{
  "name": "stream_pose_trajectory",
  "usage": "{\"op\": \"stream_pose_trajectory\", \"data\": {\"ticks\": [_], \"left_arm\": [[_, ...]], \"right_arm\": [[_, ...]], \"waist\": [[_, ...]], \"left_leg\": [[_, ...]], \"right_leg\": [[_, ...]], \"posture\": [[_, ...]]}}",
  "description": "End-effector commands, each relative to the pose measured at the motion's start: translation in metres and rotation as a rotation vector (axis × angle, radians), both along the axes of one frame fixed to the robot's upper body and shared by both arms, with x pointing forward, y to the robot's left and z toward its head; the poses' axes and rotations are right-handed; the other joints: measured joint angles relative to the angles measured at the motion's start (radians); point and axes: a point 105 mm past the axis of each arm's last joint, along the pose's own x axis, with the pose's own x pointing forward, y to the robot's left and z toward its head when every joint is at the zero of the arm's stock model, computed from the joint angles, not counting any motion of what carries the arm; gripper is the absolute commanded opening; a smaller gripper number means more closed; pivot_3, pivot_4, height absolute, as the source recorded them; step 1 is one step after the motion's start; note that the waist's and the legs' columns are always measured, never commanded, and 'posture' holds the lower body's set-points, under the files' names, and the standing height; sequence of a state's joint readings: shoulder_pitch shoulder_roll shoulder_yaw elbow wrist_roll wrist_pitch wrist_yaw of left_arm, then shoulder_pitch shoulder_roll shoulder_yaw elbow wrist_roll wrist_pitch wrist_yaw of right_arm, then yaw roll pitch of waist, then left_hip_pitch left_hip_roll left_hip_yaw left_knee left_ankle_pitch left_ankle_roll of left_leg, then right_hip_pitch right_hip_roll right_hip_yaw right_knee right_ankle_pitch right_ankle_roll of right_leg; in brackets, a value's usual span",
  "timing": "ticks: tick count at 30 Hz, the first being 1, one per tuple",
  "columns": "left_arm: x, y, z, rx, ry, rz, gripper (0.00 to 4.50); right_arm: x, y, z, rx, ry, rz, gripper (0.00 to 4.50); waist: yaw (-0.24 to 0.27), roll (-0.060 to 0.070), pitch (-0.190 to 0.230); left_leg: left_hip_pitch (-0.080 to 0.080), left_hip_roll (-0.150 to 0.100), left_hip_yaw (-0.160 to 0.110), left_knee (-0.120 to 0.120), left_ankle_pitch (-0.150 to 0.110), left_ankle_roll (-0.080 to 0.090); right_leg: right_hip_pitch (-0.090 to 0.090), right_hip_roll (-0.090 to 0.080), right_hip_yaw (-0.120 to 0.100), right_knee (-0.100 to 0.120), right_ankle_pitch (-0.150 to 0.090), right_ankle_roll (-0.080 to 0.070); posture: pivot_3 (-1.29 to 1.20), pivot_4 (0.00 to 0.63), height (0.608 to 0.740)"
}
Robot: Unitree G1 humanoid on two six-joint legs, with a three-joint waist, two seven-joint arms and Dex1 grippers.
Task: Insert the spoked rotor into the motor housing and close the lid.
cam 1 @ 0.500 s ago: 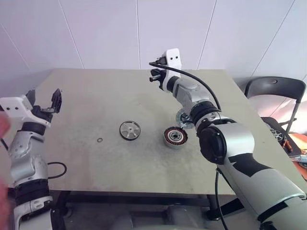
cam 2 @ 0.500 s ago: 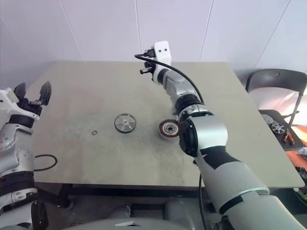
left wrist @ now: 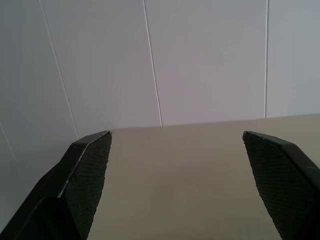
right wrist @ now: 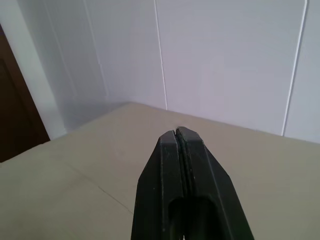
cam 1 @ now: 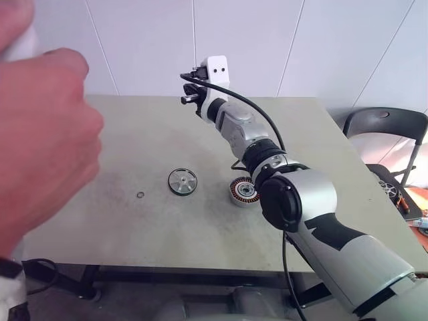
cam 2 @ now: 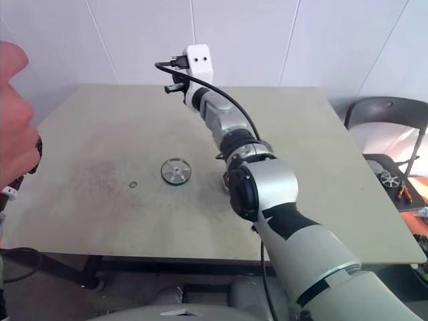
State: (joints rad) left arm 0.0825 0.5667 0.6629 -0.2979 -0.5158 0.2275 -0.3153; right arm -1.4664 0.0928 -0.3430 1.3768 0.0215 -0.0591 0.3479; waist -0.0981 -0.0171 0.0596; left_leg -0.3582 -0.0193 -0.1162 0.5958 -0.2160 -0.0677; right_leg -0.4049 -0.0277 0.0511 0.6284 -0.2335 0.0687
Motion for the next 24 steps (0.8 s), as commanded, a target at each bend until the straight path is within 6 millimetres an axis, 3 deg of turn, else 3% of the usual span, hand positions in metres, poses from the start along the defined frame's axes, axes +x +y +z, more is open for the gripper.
{"op": "stream_pose_trajectory", "data": {"ticks": [1,5,9,13,24], "left_arm": [[-0.004,-0.006,0.021,0.029,-0.058,-0.004,4.45],[0.001,-0.012,0.017,0.019,-0.044,-0.026,4.45],[0.001,-0.017,0.022,0.025,-0.059,-0.031,4.45],[-0.007,-0.028,0.018,0.032,-0.036,-0.05,4.45],[-0.033,-0.025,0.026,0.021,-0.05,0.056,4.45]], "right_arm": [[-0.006,0.015,0.026,-0.003,-0.089,-0.004,0.0],[-0.018,0.041,0.025,-0.026,-0.096,0.074,0.0],[-0.008,0.023,0.024,-0.076,-0.094,0.019,0.0],[0.0,0.003,-0.002,-0.042,0.001,-0.03,0.0],[-0.016,0.032,-0.013,-0.301,-0.113,0.099,0.0]], "waist": [[-0.001,0.001,0.0],[-0.006,0.001,0.001],[-0.003,0.001,0.001],[-0.001,0.0,0.0],[-0.023,-0.007,0.001]], "left_leg": [[0.0,0.0,0.0,0.0,0.0,0.0],[0.0,0.0,0.0,0.0,0.0,0.0],[0.0,0.0,0.0,0.0,0.0,0.0],[0.0,0.0,0.0,0.0,0.0,0.0],[-0.002,0.003,-0.002,0.0,0.0,0.0]], "right_leg": [[0.0,0.0,0.0,0.0,0.0,0.0],[0.0,0.0,0.0,0.0,0.0,0.0],[0.0,0.0,0.0,0.0,0.0,0.0],[0.0,0.0,0.0,0.0,0.0,0.0],[-0.003,0.003,-0.003,0.002,-0.001,-0.002]], "posture": [[0.0,0.0,0.74],[0.0,0.0,0.74],[0.0,0.0,0.74],[0.0,0.0,0.74],[0.0,0.0,0.74]]}}
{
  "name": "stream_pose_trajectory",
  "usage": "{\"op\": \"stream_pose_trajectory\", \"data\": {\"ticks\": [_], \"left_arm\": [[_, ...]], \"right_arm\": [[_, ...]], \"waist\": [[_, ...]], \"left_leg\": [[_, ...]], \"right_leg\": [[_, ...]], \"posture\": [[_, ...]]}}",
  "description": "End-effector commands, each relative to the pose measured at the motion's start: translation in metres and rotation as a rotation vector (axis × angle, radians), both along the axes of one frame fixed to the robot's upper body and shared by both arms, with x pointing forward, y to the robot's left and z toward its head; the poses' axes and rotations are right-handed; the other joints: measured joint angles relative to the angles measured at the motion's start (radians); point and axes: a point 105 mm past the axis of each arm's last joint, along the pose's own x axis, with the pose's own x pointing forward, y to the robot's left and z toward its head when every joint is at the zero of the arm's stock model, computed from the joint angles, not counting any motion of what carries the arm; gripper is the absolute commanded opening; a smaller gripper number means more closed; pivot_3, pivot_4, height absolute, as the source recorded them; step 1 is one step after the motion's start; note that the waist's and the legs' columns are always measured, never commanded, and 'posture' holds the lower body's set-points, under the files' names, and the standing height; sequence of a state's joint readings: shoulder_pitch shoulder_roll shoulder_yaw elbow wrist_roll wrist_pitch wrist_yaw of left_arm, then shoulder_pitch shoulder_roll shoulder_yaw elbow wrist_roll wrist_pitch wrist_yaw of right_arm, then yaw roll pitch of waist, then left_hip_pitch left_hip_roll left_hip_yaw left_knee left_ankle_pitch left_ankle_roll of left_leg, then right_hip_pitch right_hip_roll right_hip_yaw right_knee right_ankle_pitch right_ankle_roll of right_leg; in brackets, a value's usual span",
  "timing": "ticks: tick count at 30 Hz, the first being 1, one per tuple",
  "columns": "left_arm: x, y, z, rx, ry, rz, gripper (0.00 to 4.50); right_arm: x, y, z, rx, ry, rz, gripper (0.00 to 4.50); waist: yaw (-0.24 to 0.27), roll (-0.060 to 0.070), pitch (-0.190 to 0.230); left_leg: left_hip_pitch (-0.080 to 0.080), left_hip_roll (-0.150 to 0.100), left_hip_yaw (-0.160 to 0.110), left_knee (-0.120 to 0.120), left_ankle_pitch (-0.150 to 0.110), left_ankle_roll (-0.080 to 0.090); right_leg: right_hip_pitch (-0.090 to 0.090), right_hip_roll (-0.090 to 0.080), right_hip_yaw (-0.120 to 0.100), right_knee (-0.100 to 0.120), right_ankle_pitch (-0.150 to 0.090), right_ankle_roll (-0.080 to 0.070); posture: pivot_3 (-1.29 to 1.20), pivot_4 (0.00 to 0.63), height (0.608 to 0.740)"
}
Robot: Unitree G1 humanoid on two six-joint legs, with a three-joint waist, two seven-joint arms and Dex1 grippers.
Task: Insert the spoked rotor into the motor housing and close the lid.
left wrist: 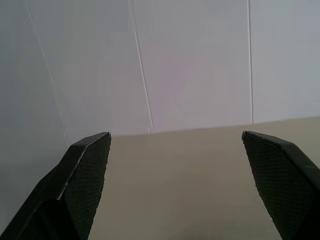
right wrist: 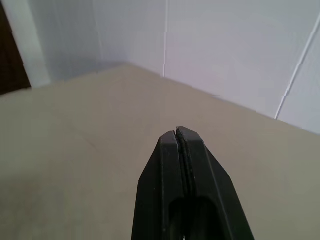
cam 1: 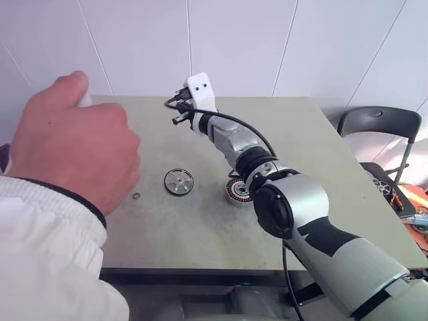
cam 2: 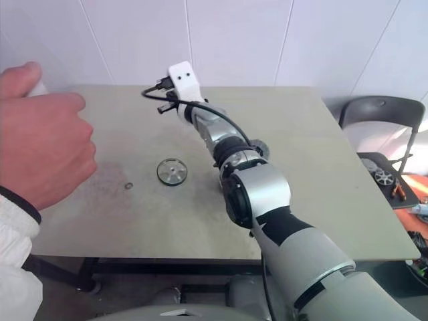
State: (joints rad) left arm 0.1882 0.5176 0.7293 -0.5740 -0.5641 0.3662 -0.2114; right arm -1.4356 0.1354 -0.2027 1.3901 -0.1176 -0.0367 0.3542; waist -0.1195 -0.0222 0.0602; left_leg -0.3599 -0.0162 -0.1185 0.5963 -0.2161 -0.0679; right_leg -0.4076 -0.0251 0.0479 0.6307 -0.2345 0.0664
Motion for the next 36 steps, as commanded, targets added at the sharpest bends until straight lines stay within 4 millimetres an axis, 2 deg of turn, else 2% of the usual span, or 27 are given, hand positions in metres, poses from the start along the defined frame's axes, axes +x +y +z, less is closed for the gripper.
{"op": "stream_pose_trajectory", "data": {"ticks": [1,6,10,17,23,27,30,32,34,36], "left_arm": [[-0.008,-0.009,0.006,0.005,-0.03,0.012,4.45],[-0.013,-0.019,-0.004,-0.029,-0.026,0.029,4.45],[-0.013,-0.022,-0.001,-0.034,-0.048,0.029,4.45],[-0.02,-0.023,0.001,-0.023,-0.06,0.054,4.45],[-0.03,-0.031,-0.011,-0.025,-0.021,0.061,4.45],[-0.031,-0.03,-0.011,-0.038,-0.024,0.062,4.45],[-0.026,-0.03,-0.009,-0.071,-0.042,0.053,4.45],[-0.016,-0.032,-0.011,-0.091,-0.043,0.02,4.45],[0.001,-0.039,-0.011,-0.084,-0.022,-0.051,4.45],[0.02,-0.048,0.0,-0.088,-0.069,-0.152,4.45]], "right_arm": [[-0.004,0.011,0.021,-0.034,-0.09,0.048,0.0],[-0.012,0.021,0.016,-0.061,-0.093,0.103,0.0],[-0.014,0.023,0.007,-0.104,-0.094,0.124,0.0],[-0.014,0.022,0.012,-0.095,-0.112,0.135,0.0],[-0.015,0.022,0.006,-0.131,-0.114,0.152,0.0],[-0.016,0.023,0.005,-0.13,-0.111,0.156,0.0],[-0.017,0.026,0.006,-0.087,-0.089,0.166,0.0],[-0.019,0.03,0.01,0.003,-0.038,0.176,0.0],[-0.015,0.028,0.024,-0.034,-0.126,0.119,0.0],[-0.025,0.042,0.047,-0.02,-0.198,0.189,0.0]], "waist": [[-0.003,-0.005,0.001],[-0.003,-0.015,0.002],[-0.002,-0.016,0.002],[-0.003,-0.018,0.002],[-0.003,-0.019,0.002],[-0.002,-0.019,0.002],[-0.002,-0.017,0.003],[0.0,-0.014,0.004],[0.003,-0.009,0.006],[0.008,-0.006,0.009]], "left_leg": [[0.0,0.0,0.0,0.0,0.0,0.0],[-0.002,0.001,-0.002,0.001,0.0,0.0],[-0.002,0.002,-0.005,0.001,0.0,0.0],[-0.005,0.008,-0.007,0.001,0.0,-0.001],[-0.013,0.015,-0.014,0.002,0.0,0.0],[-0.013,0.017,-0.019,0.003,0.0,-0.001],[-0.013,0.017,-0.019,0.004,0.0,-0.001],[-0.013,0.016,-0.018,0.004,0.0,-0.001],[-0.012,0.015,-0.018,0.004,0.0,-0.001],[-0.012,0.014,-0.018,0.004,0.0,-0.001]], "right_leg": [[0.0,0.0,0.0,0.0,0.0,0.0],[-0.001,0.0,-0.002,0.0,0.0,-0.001],[0.0,0.0,-0.005,0.0,0.0,-0.003],[-0.003,0.007,-0.007,0.0,0.001,-0.009],[-0.01,0.015,-0.015,0.001,0.004,-0.019],[-0.01,0.015,-0.023,0.002,0.003,-0.023],[-0.008,0.014,-0.024,0.0,0.003,-0.023],[-0.005,0.013,-0.024,-0.002,0.003,-0.023],[-0.003,0.012,-0.024,-0.004,0.003,-0.023],[-0.003,0.012,-0.024,-0.005,0.003,-0.023]], "posture": [[0.0,0.0,0.74],[0.0,0.0,0.74],[0.0,0.0,0.74],[0.0,0.0,0.74],[0.0,0.0,0.74],[0.0,0.0,0.74],[0.0,0.0,0.74],[0.0,0.0,0.74],[0.0,0.0,0.74],[0.0,0.0,0.74]]}}
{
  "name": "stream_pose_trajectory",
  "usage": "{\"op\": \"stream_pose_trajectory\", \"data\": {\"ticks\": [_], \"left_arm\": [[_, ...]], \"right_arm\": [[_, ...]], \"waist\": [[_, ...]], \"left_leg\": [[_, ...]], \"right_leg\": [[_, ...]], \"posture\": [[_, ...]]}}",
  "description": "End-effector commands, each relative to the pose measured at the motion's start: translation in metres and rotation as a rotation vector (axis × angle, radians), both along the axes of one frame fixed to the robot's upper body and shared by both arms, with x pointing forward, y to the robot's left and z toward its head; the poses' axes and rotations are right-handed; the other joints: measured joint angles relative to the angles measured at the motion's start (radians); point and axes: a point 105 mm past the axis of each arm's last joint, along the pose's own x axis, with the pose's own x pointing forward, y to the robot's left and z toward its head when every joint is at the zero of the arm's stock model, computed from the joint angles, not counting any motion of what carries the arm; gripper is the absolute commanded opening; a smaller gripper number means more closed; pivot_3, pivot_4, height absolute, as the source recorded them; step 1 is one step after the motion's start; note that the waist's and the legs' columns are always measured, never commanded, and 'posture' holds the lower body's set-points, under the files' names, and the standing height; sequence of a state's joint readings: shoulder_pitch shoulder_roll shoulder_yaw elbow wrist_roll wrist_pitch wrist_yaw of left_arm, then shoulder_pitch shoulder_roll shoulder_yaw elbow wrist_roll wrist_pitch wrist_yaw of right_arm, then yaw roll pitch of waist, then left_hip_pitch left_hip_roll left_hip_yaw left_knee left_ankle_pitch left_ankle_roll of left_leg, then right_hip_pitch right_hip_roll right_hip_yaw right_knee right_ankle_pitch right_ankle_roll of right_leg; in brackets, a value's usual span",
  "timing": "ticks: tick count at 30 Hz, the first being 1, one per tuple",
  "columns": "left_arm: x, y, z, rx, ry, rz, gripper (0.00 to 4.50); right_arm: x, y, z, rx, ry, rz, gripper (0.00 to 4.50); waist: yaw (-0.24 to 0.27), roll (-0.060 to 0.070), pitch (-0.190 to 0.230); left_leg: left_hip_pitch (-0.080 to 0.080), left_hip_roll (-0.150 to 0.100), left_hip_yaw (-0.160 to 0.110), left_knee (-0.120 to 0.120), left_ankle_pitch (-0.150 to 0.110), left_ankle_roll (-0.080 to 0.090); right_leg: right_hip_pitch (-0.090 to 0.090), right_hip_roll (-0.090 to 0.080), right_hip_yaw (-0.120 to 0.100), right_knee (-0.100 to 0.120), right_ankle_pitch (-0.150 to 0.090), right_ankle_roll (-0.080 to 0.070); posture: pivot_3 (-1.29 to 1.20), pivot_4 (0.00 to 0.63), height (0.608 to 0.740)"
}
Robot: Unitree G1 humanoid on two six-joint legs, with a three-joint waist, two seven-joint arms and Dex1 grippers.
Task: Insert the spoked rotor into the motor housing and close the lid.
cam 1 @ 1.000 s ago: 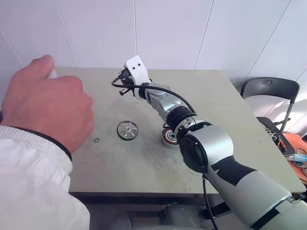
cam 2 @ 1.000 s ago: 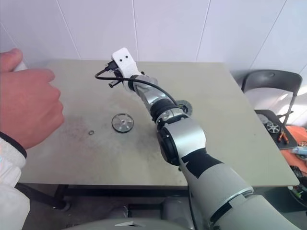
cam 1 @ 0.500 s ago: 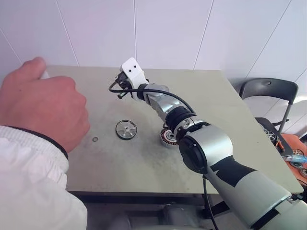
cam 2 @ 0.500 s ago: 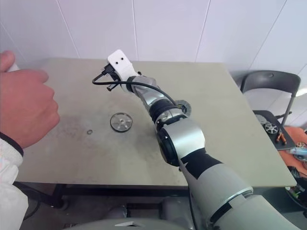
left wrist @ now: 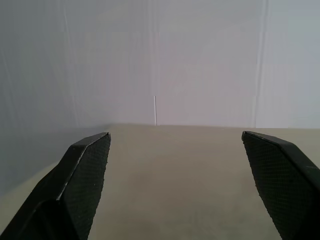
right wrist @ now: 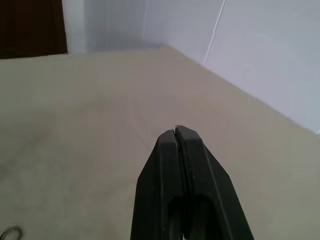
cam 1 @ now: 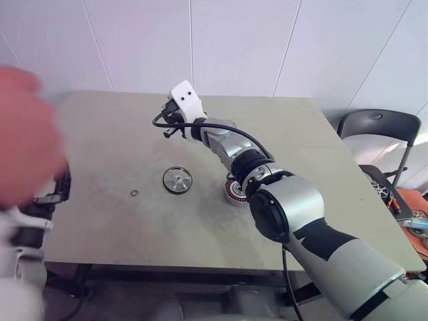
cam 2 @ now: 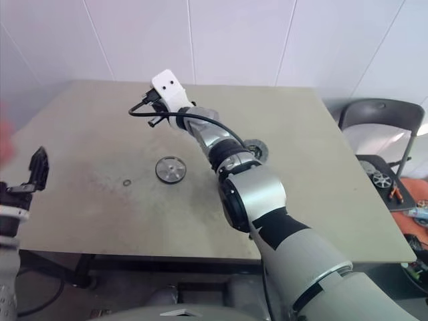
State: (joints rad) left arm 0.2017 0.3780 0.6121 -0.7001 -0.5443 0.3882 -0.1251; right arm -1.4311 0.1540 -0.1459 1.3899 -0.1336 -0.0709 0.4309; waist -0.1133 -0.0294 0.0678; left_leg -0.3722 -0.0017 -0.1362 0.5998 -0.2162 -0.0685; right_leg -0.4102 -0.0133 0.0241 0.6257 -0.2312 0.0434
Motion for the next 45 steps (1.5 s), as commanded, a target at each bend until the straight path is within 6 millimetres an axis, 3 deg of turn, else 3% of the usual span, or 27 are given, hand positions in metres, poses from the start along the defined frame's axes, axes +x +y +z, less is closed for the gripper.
{"op": "stream_pose_trajectory", "data": {"ticks": [1,2,5,9,12,15,20,21,23,27,29,34,41,45], "left_arm": [[0.027,-0.015,0.02,0.017,-0.084,-0.147,4.45],[0.037,-0.014,0.023,0.012,-0.102,-0.159,4.45],[0.065,-0.016,0.024,0.017,-0.108,-0.201,3.5],[0.085,-0.041,0.015,0.032,-0.085,-0.385,2.11],[0.085,-0.065,-0.011,0.069,0.001,-0.594,1.07],[0.08,-0.076,-0.037,0.049,0.097,-0.766,1.07],[0.086,-0.08,-0.061,0.077,0.203,-0.875,1.07],[0.09,-0.079,-0.063,0.084,0.21,-0.874,0.69],[0.097,-0.079,-0.063,0.081,0.207,-0.873,0.18],[0.108,-0.087,-0.055,0.071,0.18,-0.905,0.18],[0.112,-0.087,-0.057,0.078,0.189,-0.899,0.18],[0.118,-0.093,-0.06,0.102,0.214,-0.889,0.18],[0.114,-0.083,-0.061,0.143,0.209,-0.853,0.18],[0.1,-0.084,-0.057,0.082,0.198,-0.948,0.18]], "right_arm": [[-0.017,0.031,0.057,0.017,-0.207,0.116,0.0],[-0.021,0.034,0.064,0.016,-0.249,0.144,0.0],[-0.026,0.025,0.063,0.07,-0.259,0.242,0.95],[-0.007,-0.037,0.041,0.218,-0.162,0.209,2.33],[-0.005,-0.091,-0.007,0.165,-0.087,0.161,3.4],[-0.026,-0.142,-0.045,0.103,-0.028,0.158,4.39],[-0.054,-0.194,-0.066,0.033,0.078,0.084,4.46],[-0.06,-0.201,-0.067,0.036,0.105,0.065,4.5],[-0.066,-0.206,-0.065,0.052,0.144,0.053,4.5],[-0.093,-0.191,-0.051,0.087,0.188,0.184,4.5],[-0.097,-0.187,-0.05,0.061,0.184,0.195,4.5],[-0.091,-0.178,-0.055,-0.049,0.12,0.083,4.5],[-0.094,-0.157,-0.062,-0.05,0.153,0.146,4.5],[-0.094,-0.155,-0.06,-0.028,0.186,0.192,4.5]], "waist": [[0.005,0.003,0.002],[0.008,0.004,0.002],[0.011,0.005,0.002],[0.023,0.003,0.001],[0.041,0.003,0.001],[0.044,0.009,0.002],[0.033,0.015,0.005],[0.035,0.015,0.005],[0.034,0.015,0.005],[0.037,0.016,0.005],[0.038,0.016,0.005],[0.044,0.015,0.005],[0.046,0.015,0.005],[0.042,0.015,0.005]], "left_leg": [[0.0,0.0,0.0,0.0,0.0,0.0],[0.0,0.0,0.001,0.0,0.0,0.0],[0.001,0.0,0.001,-0.002,0.0,0.0],[0.002,0.0,0.001,-0.003,0.0,0.0],[0.0,-0.003,0.002,-0.002,0.0,0.0],[0.0,-0.004,0.005,-0.002,0.0,0.0],[0.002,-0.003,0.009,-0.002,0.0,0.0],[0.005,-0.001,0.012,-0.003,0.0,0.0],[0.015,-0.001,0.012,-0.003,0.0,0.001],[0.017,-0.001,0.015,0.0,0.0,0.0],[0.016,-0.001,0.018,0.002,0.0,0.0],[0.012,-0.003,0.022,0.004,-0.001,0.0],[0.008,-0.003,0.022,0.004,-0.001,0.001],[0.01,-0.003,0.022,0.005,-0.001,0.001]], "right_leg": [[0.0,0.0,0.0,0.0,0.0,0.0],[-0.001,0.0,0.0,0.0,0.0,0.0],[0.0,0.0,0.0,0.0,0.0,0.001],[0.002,0.0,0.001,0.001,0.0,0.006],[0.002,-0.001,0.003,0.0,0.001,0.006],[0.002,-0.003,0.006,-0.002,0.001,0.005],[-0.003,-0.001,0.011,0.006,0.0,0.008],[-0.002,0.002,0.014,0.007,-0.001,0.006],[0.003,0.003,0.015,0.009,-0.002,0.004],[0.006,0.002,0.016,0.006,-0.003,0.003],[0.007,0.001,0.017,0.003,-0.003,0.003],[0.007,-0.001,0.023,0.0,-0.001,0.006],[0.003,0.0,0.023,0.001,0.0,0.009],[0.003,0.0,0.024,0.002,0.0,0.009]], "posture": [[0.0,0.0,0.74],[0.0,0.0,0.74],[0.0,0.0,0.74],[0.0,0.0,0.74],[0.0,0.0,0.74],[0.0,0.0,0.74],[0.0,0.0,0.74],[0.0,0.0,0.74],[0.0,0.0,0.74],[0.0,0.0,0.74],[0.0,0.0,0.74],[0.0,0.0,0.74],[0.0,0.0,0.74],[0.0,0.0,0.74]]}}
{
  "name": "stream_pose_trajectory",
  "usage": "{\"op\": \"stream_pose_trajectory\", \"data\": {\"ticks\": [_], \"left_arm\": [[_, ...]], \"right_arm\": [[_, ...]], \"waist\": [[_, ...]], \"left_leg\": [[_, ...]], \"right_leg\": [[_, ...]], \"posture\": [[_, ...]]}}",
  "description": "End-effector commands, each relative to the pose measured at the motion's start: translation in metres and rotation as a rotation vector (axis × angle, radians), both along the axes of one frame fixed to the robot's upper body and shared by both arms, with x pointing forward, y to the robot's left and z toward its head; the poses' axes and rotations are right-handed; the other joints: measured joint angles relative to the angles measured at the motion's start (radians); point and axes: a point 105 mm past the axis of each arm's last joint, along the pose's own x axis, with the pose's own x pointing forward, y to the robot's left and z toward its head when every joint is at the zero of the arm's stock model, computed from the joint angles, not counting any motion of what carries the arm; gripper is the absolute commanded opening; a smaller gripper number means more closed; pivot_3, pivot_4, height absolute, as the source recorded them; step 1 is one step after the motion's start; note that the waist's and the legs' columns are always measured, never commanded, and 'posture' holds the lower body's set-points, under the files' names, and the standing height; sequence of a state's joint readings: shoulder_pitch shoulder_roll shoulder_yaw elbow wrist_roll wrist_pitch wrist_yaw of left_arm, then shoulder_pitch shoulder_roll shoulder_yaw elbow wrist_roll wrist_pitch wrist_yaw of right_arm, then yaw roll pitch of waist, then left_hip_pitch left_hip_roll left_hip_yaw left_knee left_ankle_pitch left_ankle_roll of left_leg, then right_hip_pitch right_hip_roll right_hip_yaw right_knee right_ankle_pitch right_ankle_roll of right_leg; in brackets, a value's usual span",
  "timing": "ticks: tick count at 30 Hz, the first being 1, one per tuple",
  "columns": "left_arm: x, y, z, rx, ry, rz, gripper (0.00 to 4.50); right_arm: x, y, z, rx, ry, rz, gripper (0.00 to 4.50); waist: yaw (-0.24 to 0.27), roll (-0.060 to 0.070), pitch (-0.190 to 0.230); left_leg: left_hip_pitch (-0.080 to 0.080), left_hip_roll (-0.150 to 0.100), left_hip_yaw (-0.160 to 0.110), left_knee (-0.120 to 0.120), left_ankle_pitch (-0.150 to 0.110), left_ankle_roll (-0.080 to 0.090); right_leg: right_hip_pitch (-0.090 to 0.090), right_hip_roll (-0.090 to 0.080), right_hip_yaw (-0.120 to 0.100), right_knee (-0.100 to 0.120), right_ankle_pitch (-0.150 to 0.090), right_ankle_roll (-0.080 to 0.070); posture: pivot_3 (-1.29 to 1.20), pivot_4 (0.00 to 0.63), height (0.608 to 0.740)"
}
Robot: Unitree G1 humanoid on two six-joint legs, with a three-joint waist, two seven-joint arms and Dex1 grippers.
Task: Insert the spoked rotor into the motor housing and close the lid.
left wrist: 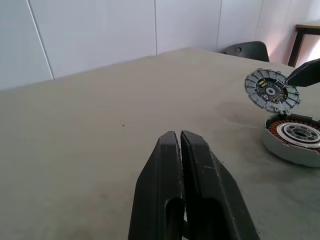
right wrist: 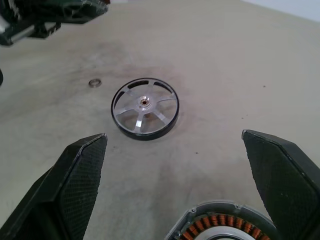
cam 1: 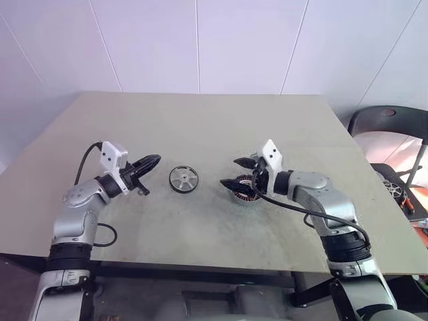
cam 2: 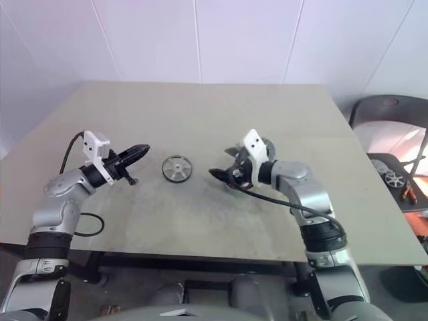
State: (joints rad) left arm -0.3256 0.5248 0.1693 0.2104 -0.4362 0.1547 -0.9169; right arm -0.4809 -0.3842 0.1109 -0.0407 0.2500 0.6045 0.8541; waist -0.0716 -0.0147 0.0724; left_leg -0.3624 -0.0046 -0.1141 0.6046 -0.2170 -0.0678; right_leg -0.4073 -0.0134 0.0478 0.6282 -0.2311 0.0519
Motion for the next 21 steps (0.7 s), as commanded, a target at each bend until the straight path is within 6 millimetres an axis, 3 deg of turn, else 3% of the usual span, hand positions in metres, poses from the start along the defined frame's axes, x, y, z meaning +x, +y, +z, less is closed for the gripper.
{"op": "stream_pose_trajectory", "data": {"ticks": [1,16,21], "left_arm": [[-0.013,0.0,0.022,-0.053,-0.068,-0.074,0.18],[-0.016,0.006,0.022,-0.032,-0.099,-0.04,0.18],[-0.007,0.018,0.02,0.011,-0.118,0.039,0.18]], "right_arm": [[0.001,0.005,0.02,0.042,-0.027,0.051,4.5],[0.002,0.015,0.017,0.024,-0.027,0.085,4.5],[0.01,0.04,0.018,0.024,-0.06,0.078,4.5]], "waist": [[0.001,0.0,0.0],[0.002,0.0,0.0],[0.001,0.0,0.0]], "left_leg": [[0.0,0.0,0.0,0.0,0.0,0.0],[-0.001,0.0,0.0,0.003,0.0,0.0],[-0.001,0.0,0.0,0.003,0.0,0.0]], "right_leg": [[0.0,0.0,0.0,0.0,0.0,0.0],[0.0,0.0,0.0,0.0,0.0,0.0],[0.0,0.0,0.0,0.0,0.0,0.0]], "posture": [[0.0,0.0,0.74],[0.0,0.0,0.74],[0.0,0.0,0.74]]}}
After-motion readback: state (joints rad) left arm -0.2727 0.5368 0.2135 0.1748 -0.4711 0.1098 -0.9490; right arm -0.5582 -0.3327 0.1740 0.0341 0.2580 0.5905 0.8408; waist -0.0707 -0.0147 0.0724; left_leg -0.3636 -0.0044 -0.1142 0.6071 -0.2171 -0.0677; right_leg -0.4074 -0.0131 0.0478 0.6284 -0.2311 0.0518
